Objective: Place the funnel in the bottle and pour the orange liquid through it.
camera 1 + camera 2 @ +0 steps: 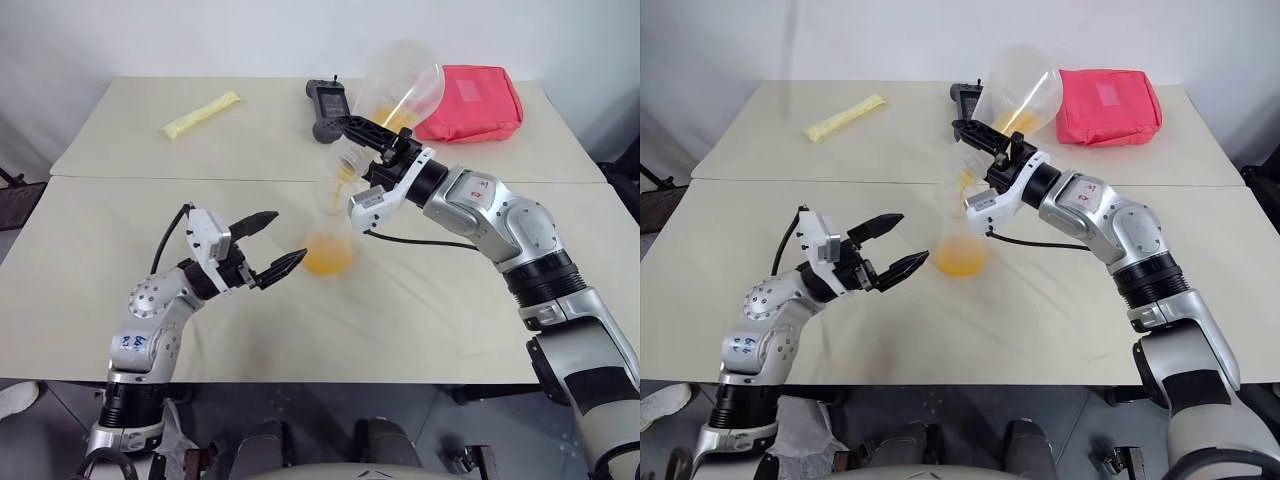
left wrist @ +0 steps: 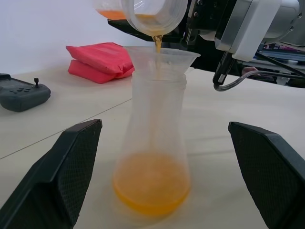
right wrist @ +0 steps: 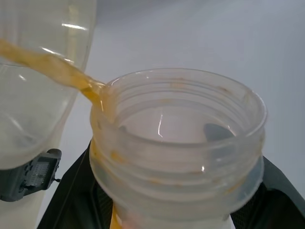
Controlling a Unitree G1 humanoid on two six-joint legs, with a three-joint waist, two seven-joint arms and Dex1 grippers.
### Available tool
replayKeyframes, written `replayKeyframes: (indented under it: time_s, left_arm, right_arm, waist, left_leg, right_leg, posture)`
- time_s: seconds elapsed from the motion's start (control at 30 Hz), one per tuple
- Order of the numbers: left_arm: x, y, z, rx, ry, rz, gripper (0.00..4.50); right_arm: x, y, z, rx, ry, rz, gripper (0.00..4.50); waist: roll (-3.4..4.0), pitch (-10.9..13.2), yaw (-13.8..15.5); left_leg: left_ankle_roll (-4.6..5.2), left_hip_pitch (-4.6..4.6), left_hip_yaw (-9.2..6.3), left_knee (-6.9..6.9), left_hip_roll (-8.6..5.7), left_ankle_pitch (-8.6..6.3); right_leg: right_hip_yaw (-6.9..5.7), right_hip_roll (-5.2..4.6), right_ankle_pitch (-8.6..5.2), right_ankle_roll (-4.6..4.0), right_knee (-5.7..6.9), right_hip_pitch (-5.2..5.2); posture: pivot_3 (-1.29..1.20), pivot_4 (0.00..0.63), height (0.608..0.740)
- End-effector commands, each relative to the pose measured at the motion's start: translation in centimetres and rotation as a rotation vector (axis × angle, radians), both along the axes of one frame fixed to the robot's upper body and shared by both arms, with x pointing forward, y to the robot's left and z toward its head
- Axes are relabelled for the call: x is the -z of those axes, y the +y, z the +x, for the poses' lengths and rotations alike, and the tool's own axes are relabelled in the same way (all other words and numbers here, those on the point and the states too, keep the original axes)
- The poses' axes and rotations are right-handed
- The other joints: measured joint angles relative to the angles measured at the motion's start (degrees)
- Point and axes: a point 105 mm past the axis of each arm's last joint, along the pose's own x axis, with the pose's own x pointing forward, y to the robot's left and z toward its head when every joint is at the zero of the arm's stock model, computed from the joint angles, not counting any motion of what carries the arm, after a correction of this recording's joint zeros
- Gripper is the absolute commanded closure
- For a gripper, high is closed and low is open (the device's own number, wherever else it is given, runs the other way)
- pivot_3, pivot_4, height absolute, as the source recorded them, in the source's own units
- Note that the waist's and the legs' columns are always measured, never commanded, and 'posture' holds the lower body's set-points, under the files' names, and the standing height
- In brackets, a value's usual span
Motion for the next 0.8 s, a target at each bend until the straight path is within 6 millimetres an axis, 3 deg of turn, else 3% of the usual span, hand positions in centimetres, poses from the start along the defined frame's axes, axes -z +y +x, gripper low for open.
replayKeyframes:
  time_s: [0.03, 0.8]
  left_arm:
    - [-1.22, -0.47, -0.25, 0.014, -0.064, -0.005, 0.0]
    - [-1.15, -0.56, -0.12, 0.012, -0.065, -0.012, 0.0]
  right_arm:
    - [-2.1, 0.12, -0.67, -0.024, -0.071, 0.025, 1.99]
    - [-2.37, 0.53, -0.78, -0.036, -0.092, 0.019, 1.99]
  waist:
    - [0.0, 0.0, 0.0]
    - [0.0, 0.0, 0.0]
  left_leg:
    - [0.0, 0.0, 0.0, 0.0, 0.0, 0.0]
    - [0.0, 0.0, 0.0, 0.0, 0.0, 0.0]
  right_leg:
    - [0.0, 0.0, 0.0, 0.0, 0.0, 0.0]
    - [0.0, 0.0, 0.0, 0.0, 0.0, 0.0]
  posture:
    - [0.0, 0.15, 0.74]
    - [0.0, 0.15, 0.74]
